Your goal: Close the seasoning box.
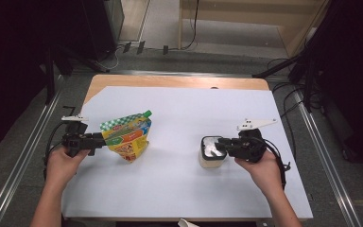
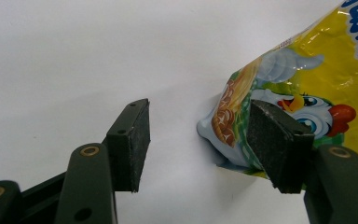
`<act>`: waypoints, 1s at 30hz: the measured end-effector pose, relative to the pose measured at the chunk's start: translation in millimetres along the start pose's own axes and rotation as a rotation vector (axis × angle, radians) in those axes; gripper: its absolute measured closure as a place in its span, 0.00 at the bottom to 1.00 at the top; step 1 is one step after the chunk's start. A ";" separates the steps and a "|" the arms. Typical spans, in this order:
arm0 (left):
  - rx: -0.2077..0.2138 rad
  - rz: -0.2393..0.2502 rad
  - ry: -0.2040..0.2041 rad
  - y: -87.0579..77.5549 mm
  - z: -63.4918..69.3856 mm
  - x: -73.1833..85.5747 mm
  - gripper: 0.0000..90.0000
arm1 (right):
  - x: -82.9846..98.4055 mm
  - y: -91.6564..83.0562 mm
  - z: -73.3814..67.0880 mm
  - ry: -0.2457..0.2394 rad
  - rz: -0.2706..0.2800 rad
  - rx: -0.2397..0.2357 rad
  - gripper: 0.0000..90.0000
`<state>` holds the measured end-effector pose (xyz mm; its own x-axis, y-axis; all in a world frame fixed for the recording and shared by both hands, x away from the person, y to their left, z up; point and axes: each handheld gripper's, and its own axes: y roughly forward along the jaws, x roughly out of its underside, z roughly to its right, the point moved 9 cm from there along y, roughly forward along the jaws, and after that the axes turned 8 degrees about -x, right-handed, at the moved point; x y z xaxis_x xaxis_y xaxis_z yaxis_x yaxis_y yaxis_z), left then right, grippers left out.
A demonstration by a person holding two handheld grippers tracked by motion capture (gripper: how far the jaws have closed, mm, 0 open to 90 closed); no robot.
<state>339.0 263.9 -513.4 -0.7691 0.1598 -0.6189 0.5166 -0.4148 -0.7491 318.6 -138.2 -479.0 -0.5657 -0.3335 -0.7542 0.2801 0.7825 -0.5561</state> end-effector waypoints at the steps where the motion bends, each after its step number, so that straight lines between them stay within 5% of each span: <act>1: 0.001 -0.001 0.001 0.2 0.0 0.1 0.45 | 0.0 -0.9 1.3 0.001 0.003 0.004 0.79; 22: -0.001 -0.005 0.001 0.6 -0.2 0.6 0.45 | 3.9 -35.6 41.9 0.051 0.107 0.095 0.56; 30: -0.001 -0.007 0.002 1.1 0.3 0.8 0.45 | 10.1 -40.1 52.2 0.028 0.115 0.115 0.48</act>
<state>338.8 263.3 -514.6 -0.7716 0.1647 -0.6144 0.5116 -0.4132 -0.7533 342.1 -200.4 -482.7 -0.5459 -0.2292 -0.8059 0.4305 0.7485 -0.5045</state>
